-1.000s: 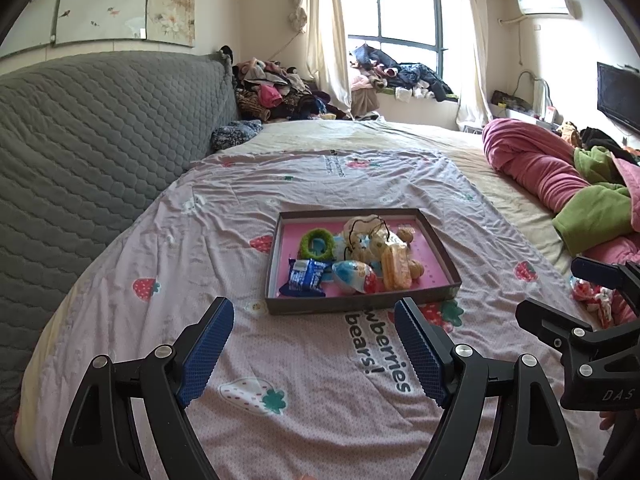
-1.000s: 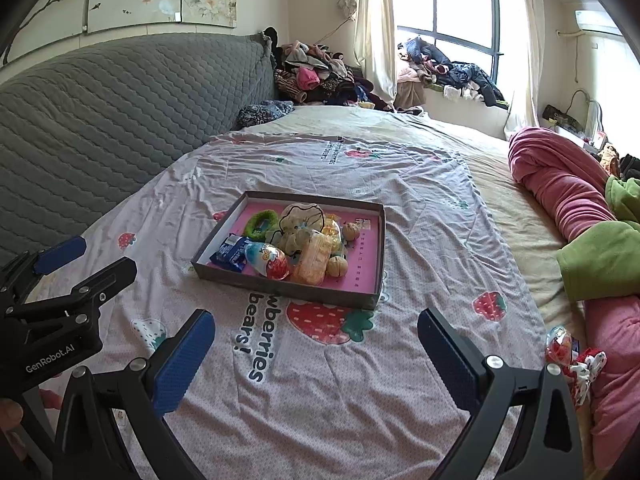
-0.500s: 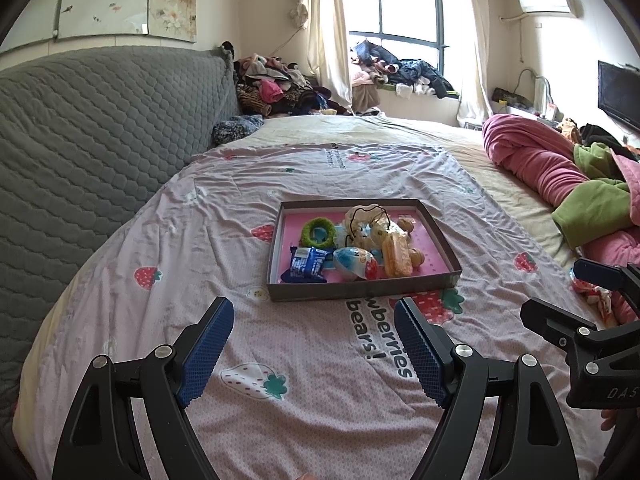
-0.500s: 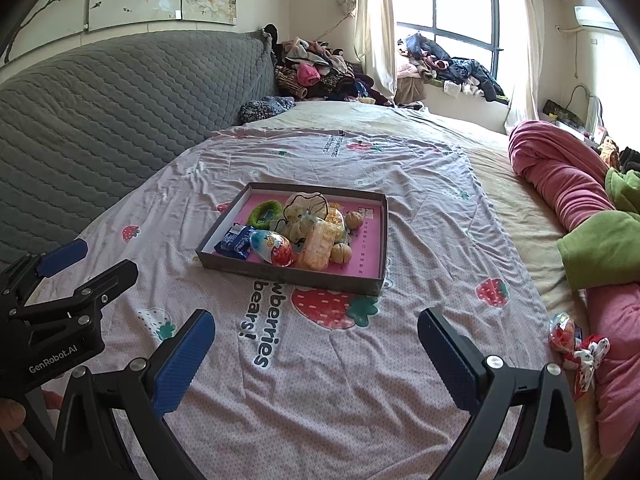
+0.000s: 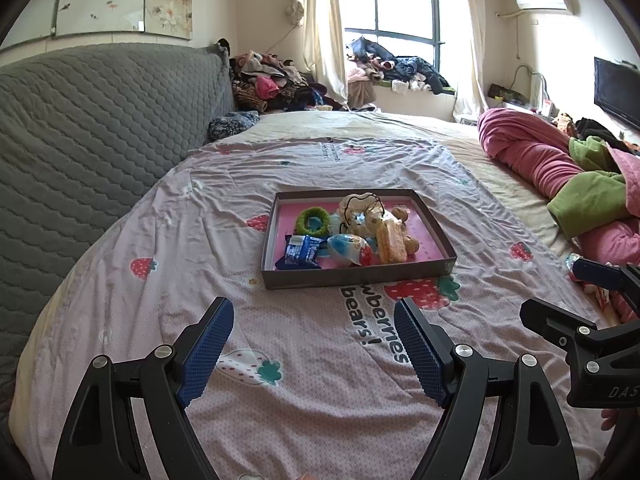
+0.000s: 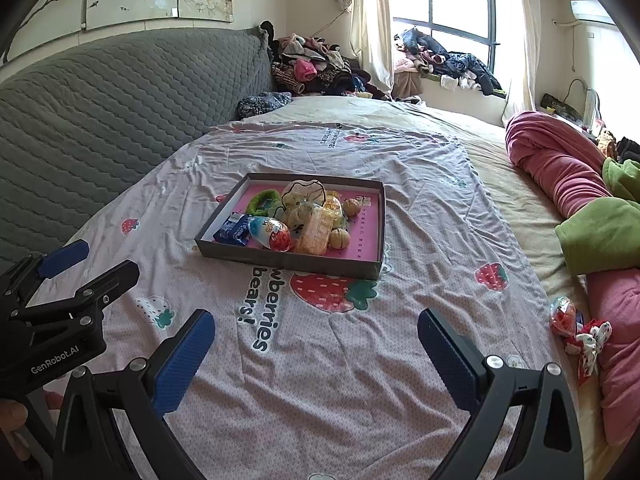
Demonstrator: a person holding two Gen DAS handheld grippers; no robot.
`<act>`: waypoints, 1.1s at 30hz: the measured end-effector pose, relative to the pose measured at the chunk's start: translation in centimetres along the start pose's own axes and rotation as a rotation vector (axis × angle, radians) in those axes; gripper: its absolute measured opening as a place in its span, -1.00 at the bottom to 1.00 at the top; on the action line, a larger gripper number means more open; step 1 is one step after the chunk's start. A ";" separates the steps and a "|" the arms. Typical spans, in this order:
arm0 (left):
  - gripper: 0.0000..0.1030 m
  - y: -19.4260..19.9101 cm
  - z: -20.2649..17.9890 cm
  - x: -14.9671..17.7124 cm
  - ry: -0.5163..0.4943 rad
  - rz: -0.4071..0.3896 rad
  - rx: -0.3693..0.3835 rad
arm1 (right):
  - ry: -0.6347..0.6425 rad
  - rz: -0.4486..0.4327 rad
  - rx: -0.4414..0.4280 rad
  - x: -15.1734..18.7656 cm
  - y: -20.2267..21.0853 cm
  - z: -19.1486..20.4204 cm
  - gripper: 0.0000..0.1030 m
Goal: Organize objects
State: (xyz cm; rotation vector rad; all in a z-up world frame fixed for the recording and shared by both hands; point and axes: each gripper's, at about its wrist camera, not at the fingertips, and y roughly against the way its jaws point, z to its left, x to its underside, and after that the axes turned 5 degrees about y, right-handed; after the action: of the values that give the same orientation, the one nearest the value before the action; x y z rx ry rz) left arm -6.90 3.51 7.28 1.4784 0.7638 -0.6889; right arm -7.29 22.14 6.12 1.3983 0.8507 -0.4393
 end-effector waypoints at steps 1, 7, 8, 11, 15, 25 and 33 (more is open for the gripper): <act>0.62 0.0 0.0 0.1 0.000 0.000 0.001 | 0.000 0.000 -0.001 0.1 0.0 0.1 0.99; 0.62 -0.1 0.2 0.6 0.003 0.004 -0.001 | -0.001 0.008 -0.006 0.9 -0.1 0.2 0.99; 0.62 -0.1 0.2 0.8 0.001 0.006 -0.001 | -0.002 0.009 -0.008 1.0 -0.2 0.2 0.99; 0.62 -0.1 0.2 1.1 -0.003 0.010 -0.001 | -0.005 0.016 -0.006 1.4 -0.4 0.3 0.99; 0.62 -0.2 0.3 1.6 -0.001 0.017 0.000 | -0.010 0.023 -0.008 1.8 -0.6 0.3 0.99; 0.62 -0.9 0.2 2.8 -0.003 0.034 0.003 | -0.018 0.038 -0.013 3.2 -1.1 0.3 0.99; 0.62 -1.4 -0.4 3.9 -0.010 0.047 0.015 | -0.033 0.055 -0.010 4.6 -1.9 0.1 0.99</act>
State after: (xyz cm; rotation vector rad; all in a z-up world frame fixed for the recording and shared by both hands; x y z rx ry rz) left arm -5.72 4.12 3.35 1.5006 0.7160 -0.6673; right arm -5.71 22.72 1.46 1.3979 0.7851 -0.4141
